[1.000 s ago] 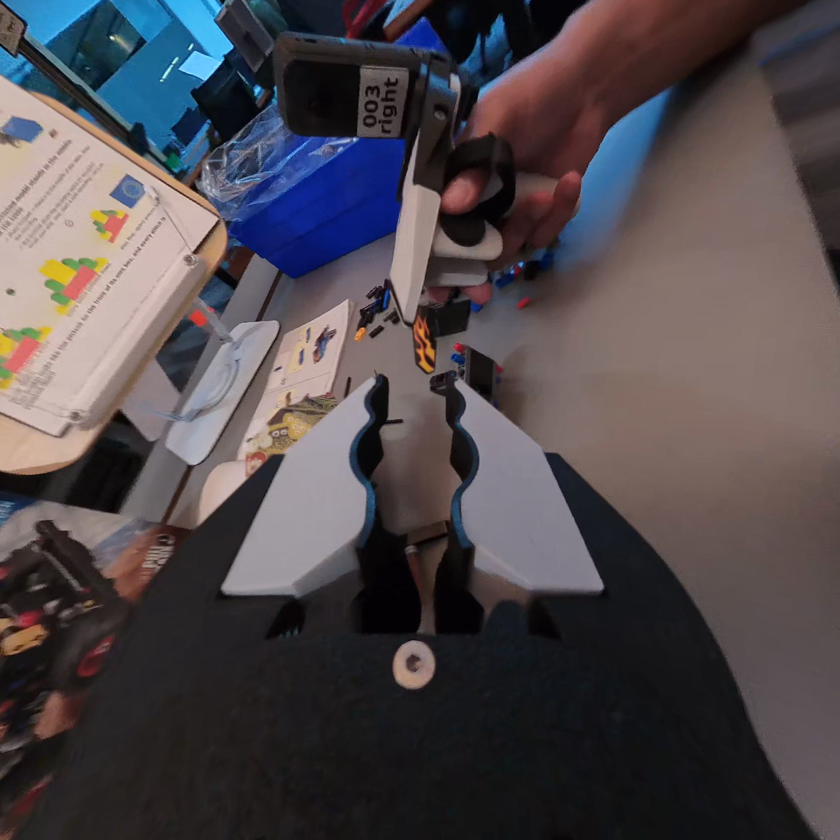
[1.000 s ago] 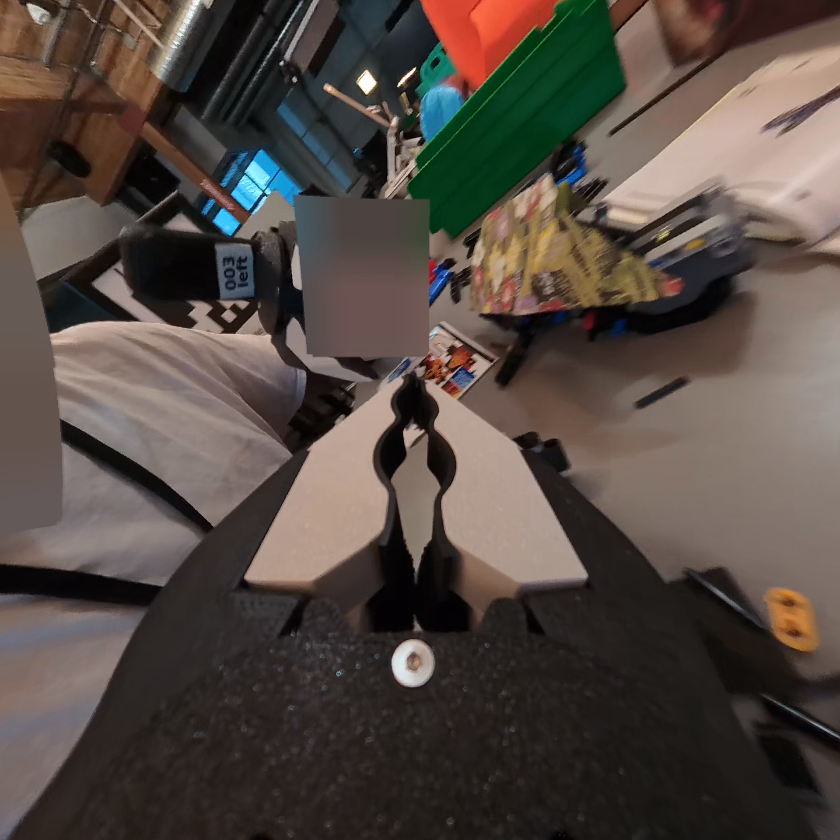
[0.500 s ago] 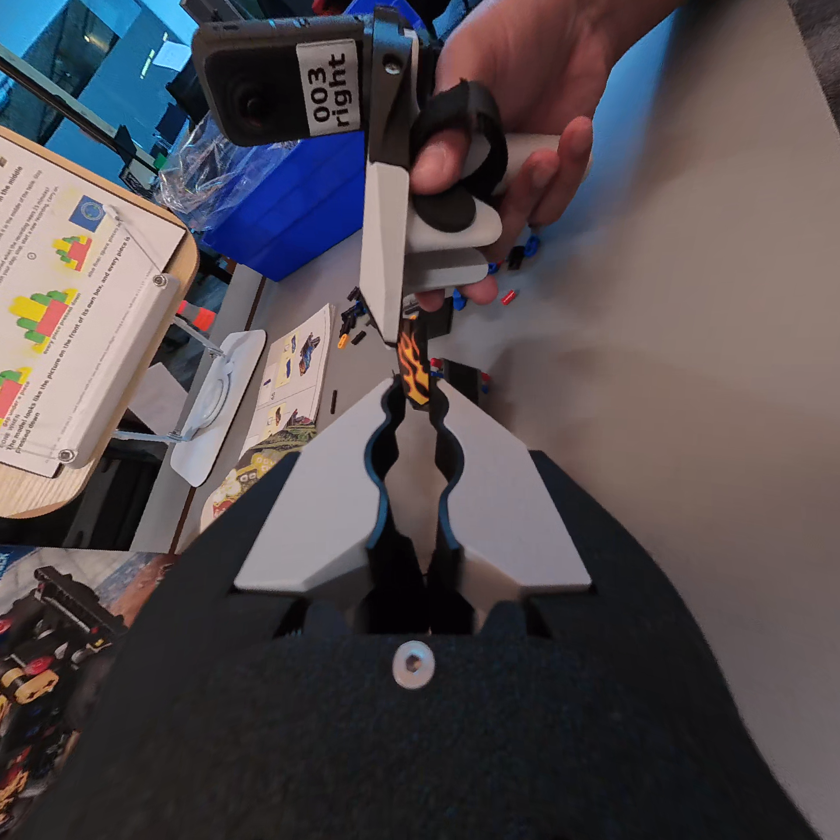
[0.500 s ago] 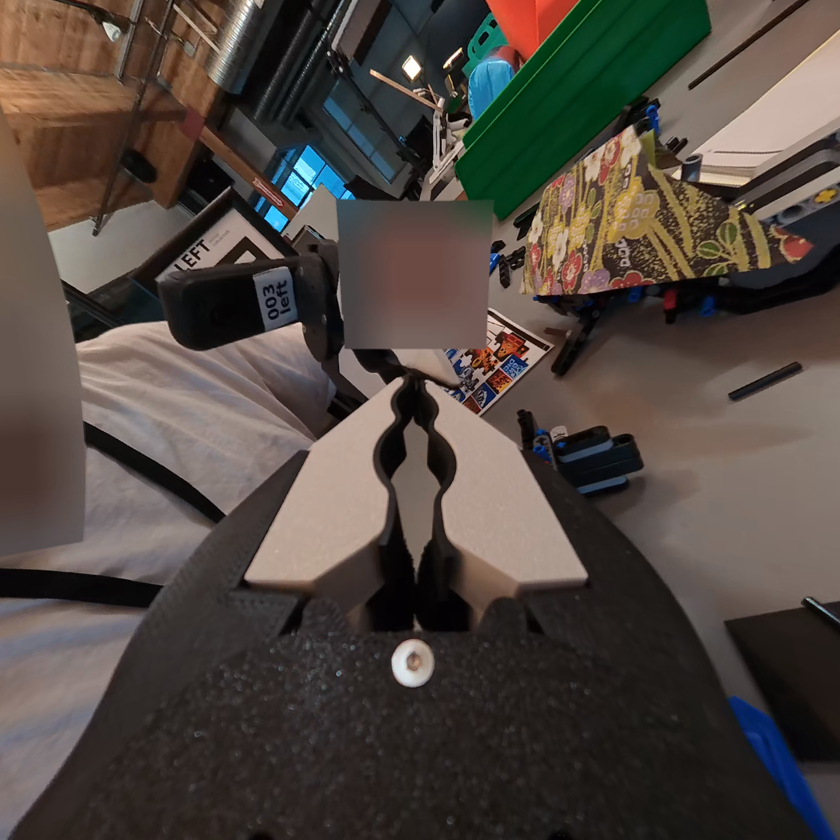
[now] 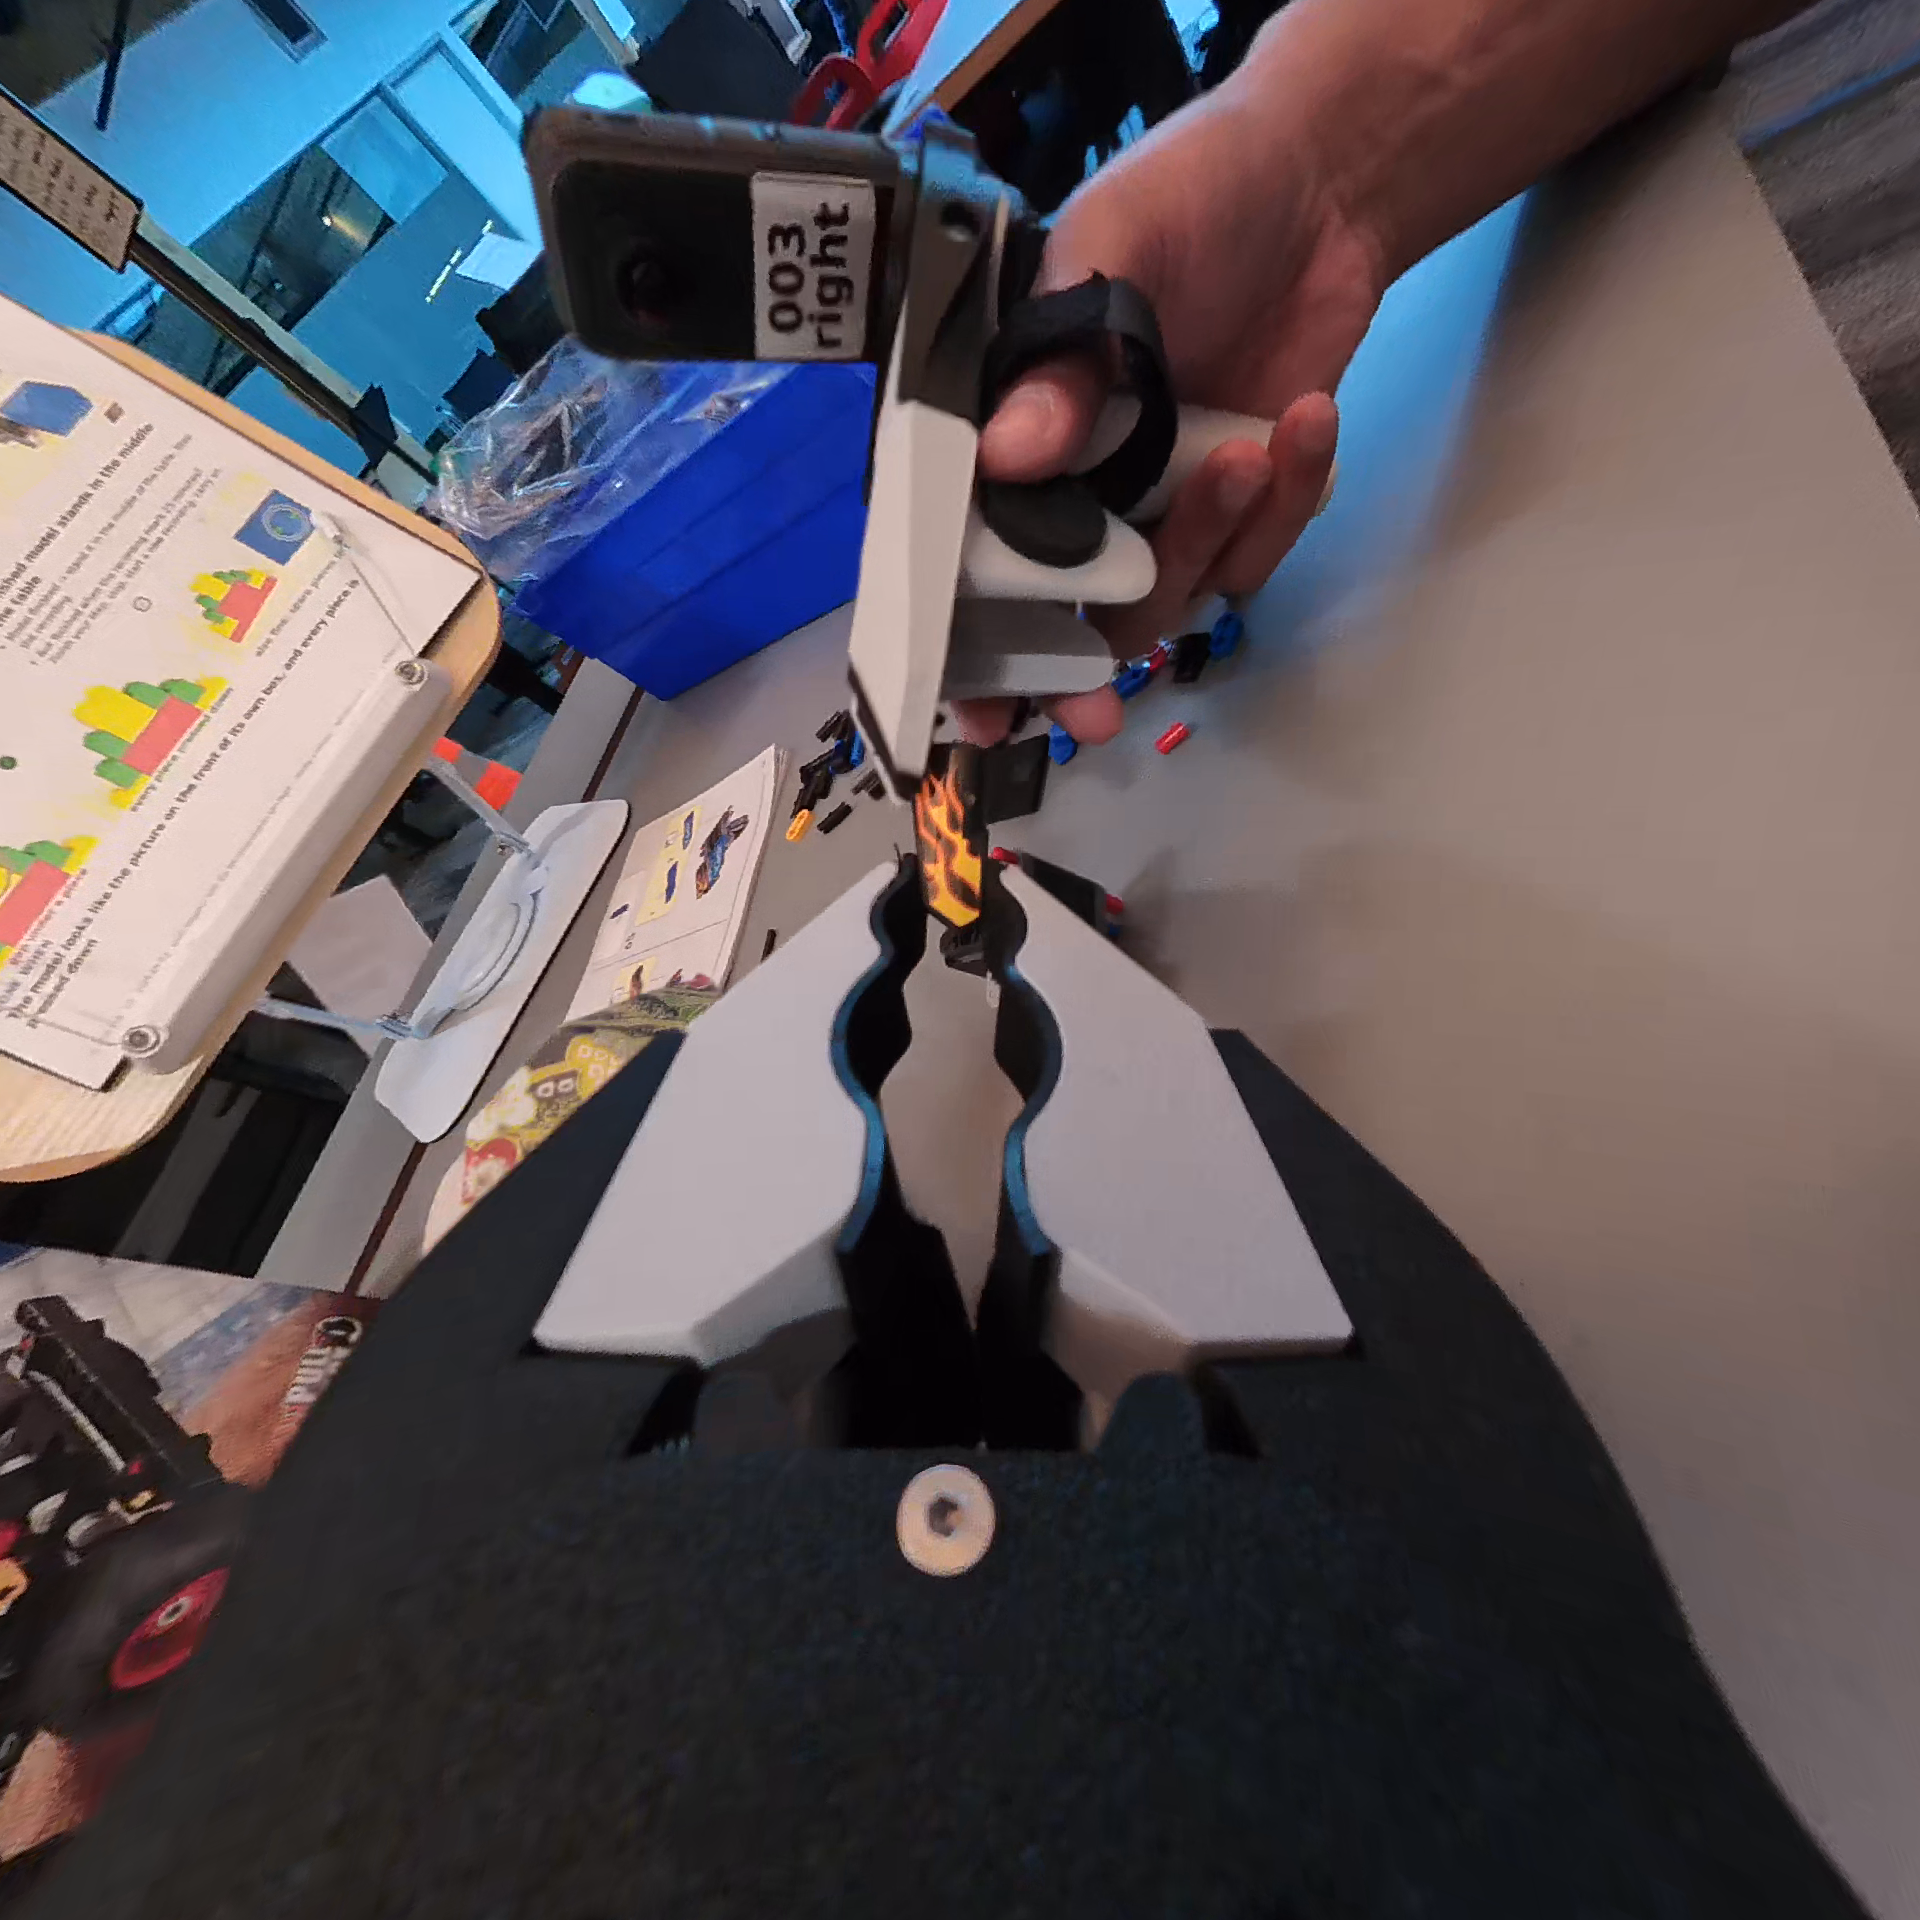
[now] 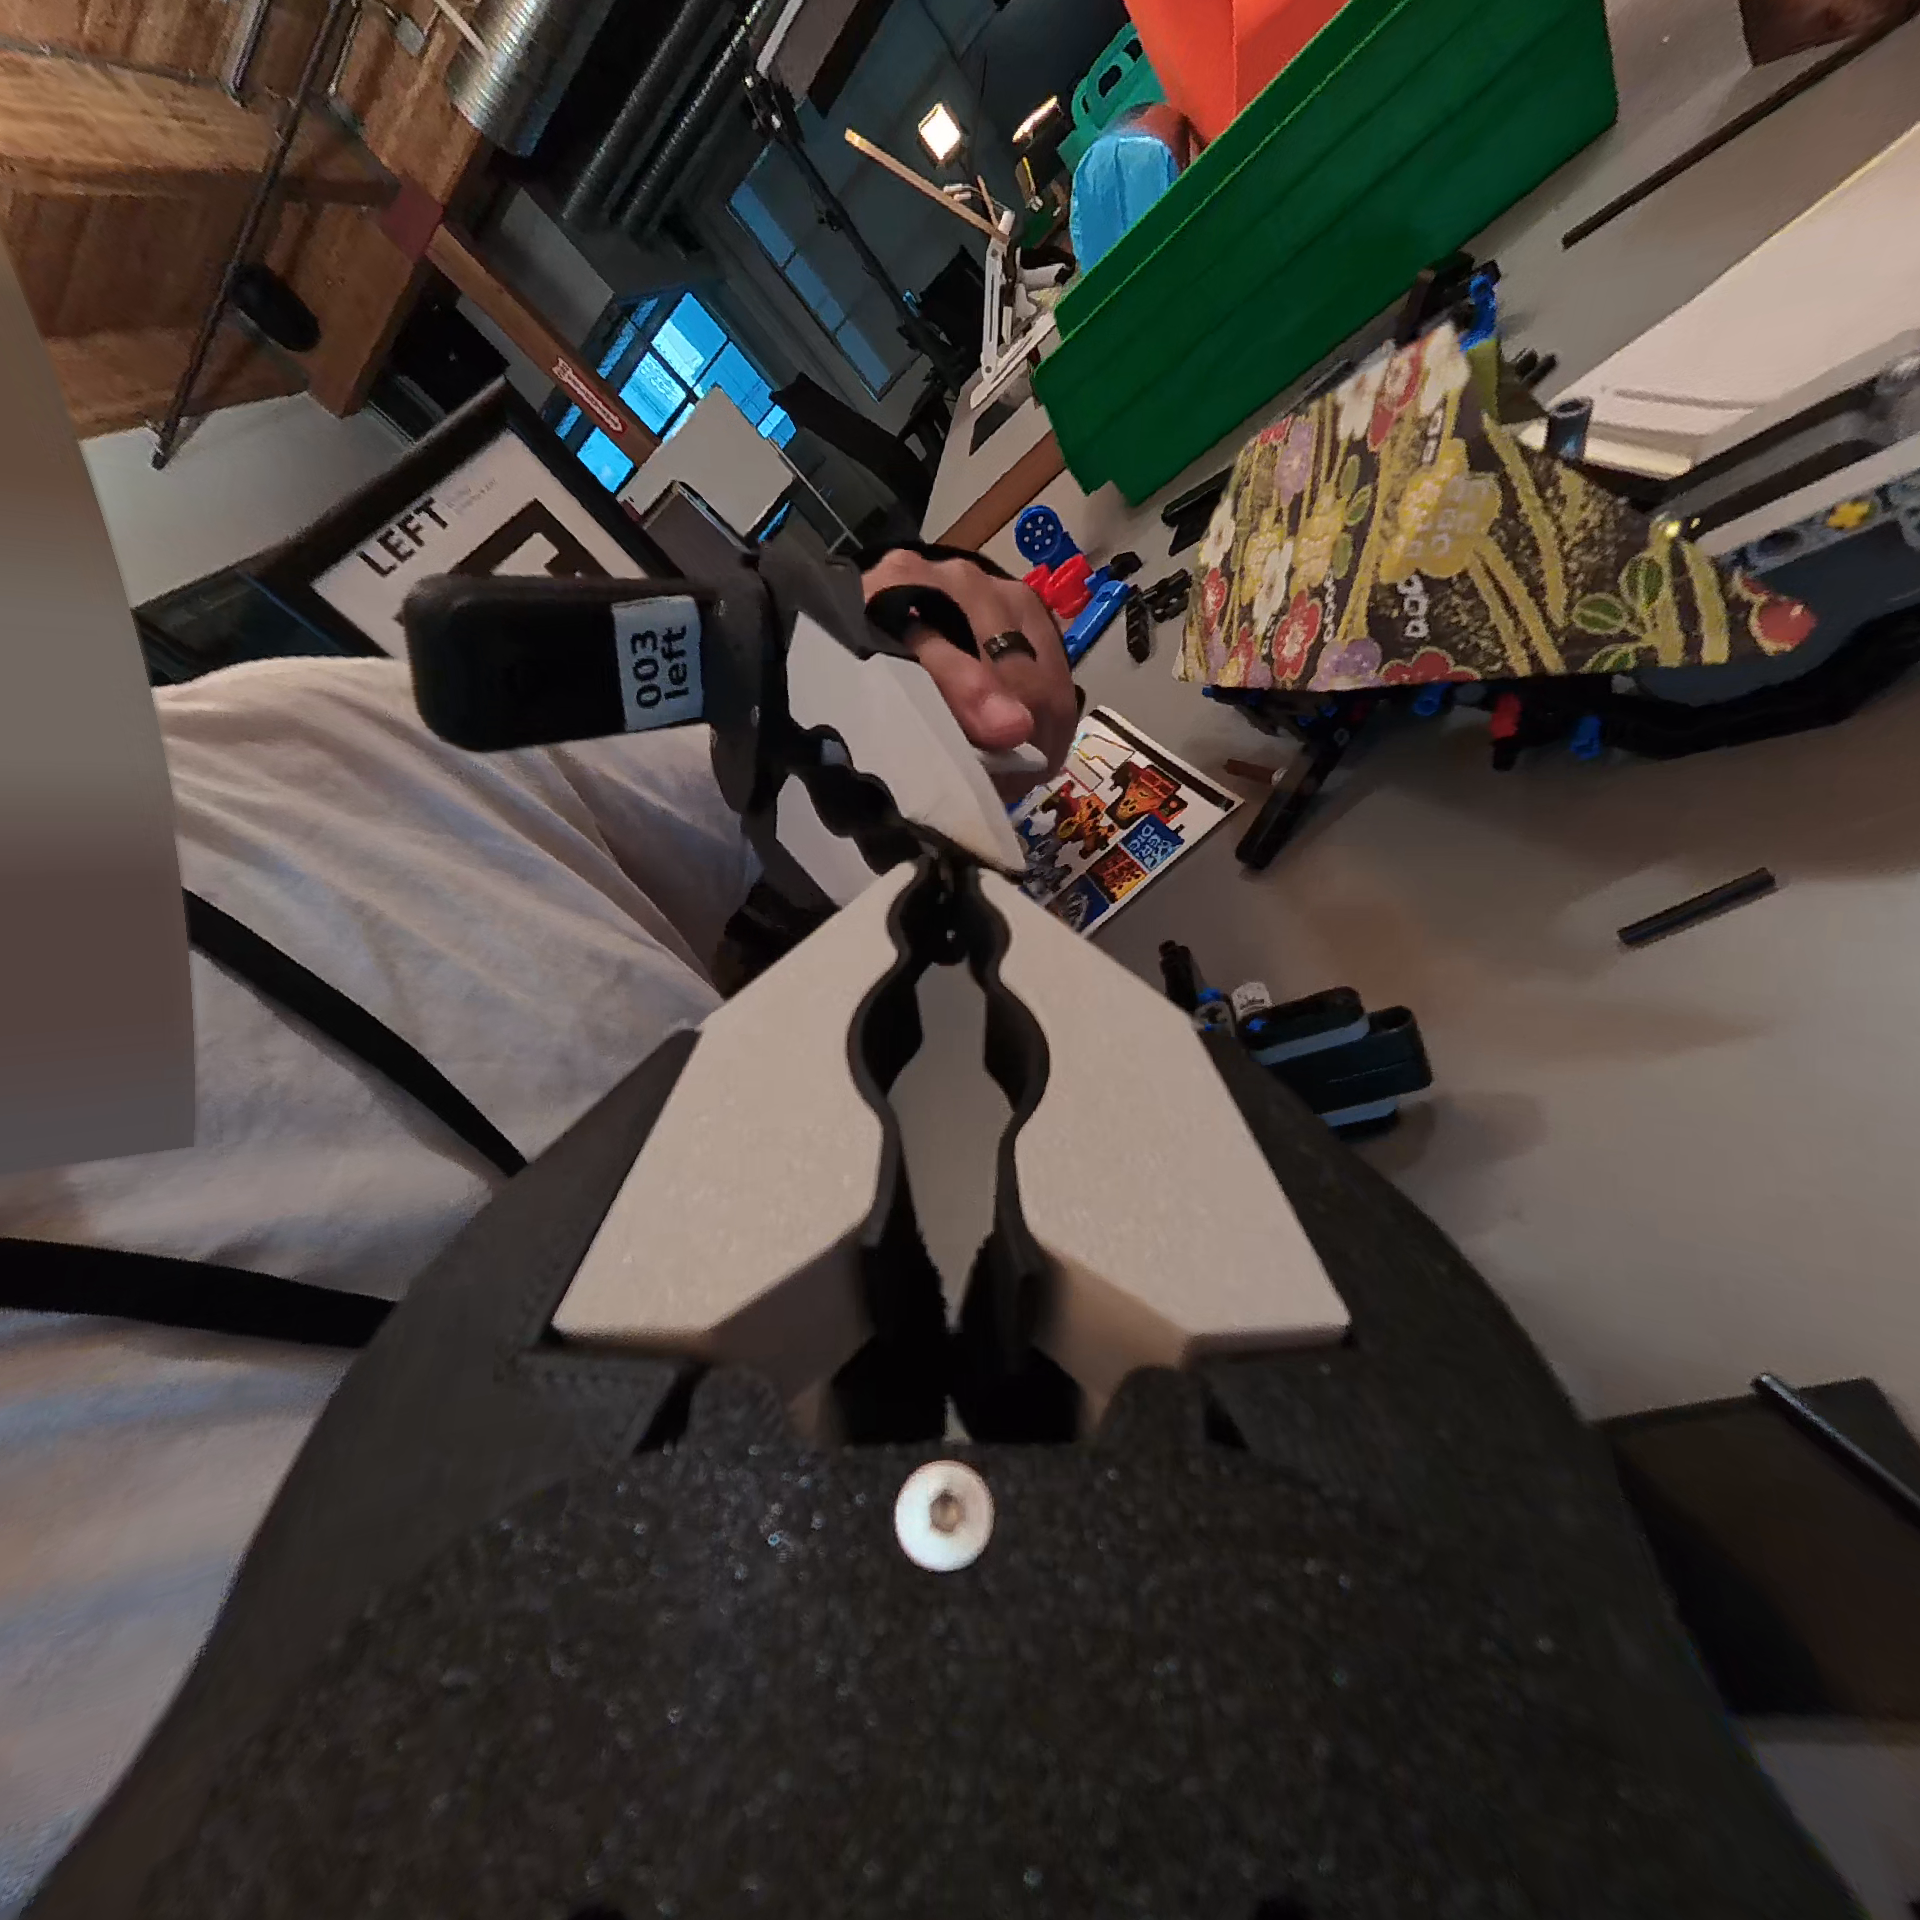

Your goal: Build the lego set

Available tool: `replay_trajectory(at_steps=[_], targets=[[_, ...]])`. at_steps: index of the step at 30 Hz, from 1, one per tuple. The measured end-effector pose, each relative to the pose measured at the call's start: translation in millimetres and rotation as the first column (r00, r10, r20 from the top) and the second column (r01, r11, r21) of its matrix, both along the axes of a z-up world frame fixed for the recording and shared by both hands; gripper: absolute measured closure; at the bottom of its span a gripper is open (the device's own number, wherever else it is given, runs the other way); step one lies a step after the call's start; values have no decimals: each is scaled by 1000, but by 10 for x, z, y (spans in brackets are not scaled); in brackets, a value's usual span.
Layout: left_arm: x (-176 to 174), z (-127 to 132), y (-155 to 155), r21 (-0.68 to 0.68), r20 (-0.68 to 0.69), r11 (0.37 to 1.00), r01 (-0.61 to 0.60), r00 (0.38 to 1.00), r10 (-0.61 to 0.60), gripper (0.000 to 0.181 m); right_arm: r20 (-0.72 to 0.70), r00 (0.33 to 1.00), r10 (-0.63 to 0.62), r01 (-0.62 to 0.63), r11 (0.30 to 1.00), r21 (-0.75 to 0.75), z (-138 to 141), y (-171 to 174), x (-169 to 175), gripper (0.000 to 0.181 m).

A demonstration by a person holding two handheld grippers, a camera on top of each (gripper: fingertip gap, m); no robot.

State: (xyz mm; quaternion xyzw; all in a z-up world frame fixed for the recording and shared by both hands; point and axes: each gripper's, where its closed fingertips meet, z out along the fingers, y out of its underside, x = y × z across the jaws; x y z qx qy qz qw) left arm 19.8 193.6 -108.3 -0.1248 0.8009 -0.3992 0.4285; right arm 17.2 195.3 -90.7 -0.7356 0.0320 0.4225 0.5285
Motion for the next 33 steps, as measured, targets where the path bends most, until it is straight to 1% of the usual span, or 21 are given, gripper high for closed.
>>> replay_trajectory(at_steps=[2,5,7,9,11,15,17,19,20,22,24,25,26,27,28,29,30,31,33], targets=[[20,1,75,-14,-5,1000,-15,1000,15,174,58,998,-21,19,999,34,25,2,36,169],[57,-14,196,-50,-30,998,-39,999,38,174,116,992,-58,50,996,72,78,-7,140,162],[50,-19,216,-75,-45,997,-26,999,22,174,128,990,-61,51,995,80,100,-12,168,162],[14,6,180,-79,-26,997,7,1000,-9,173,129,991,-48,38,996,77,91,-5,140,163],[20,17,172,-40,24,999,4,1000,-3,173,142,990,-20,10,997,71,52,10,70,163],[5,23,144,99,170,995,-5,985,-12,174,224,974,30,-42,998,48,-90,41,-84,163],[-9,2,118,161,216,987,-17,976,-19,173,258,965,40,-52,998,40,-140,52,-139,163],[-40,-29,72,195,234,981,-10,971,-36,173,267,963,35,-49,998,45,-145,68,-164,167],[-46,-41,61,206,240,978,-15,970,-35,173,275,961,33,-48,998,50,-142,69,-167,175],[-42,-65,65,216,233,976,-30,972,-22,173,302,953,38,-54,998,45,-167,64,-166,175],[-55,-65,56,185,201,983,-18,979,-20,172,351,936,24,-50,997,66,-170,65,-154,175],[-87,-56,35,143,162,990,16,986,-39,169,427,904,-1,-46,994,100,-170,67,-141,175],[-118,-42,22,89,113,995,48,992,-58,166,546,837,-47,-43,988,150,-180,71,-108,175],[-135,-16,24,38,74,997,68,995,-71,163,672,731,-121,-51,972,230,-158,70,-73,175],[-139,7,39,-1,48,997,79,996,-79,162,766,615,-190,-76,952,297,-133,62,-57,175],[-129,32,65,-28,36,997,78,996,-77,162,828,513,-228,-100,942,321,-135,55,-50,176],[-123,43,84,-45,28,996,78,997,-77,162,865,436,-248,-114,938,327,-145,54,-45,175],[-126,39,91,-51,19,995,82,996,-82,162,878,401,-262,-125,934,336,-135,49,-60,175],[-137,37,79,-54,18,995,88,996,-87,164,874,403,-272,-138,926,352,-102,39,-98,175]])
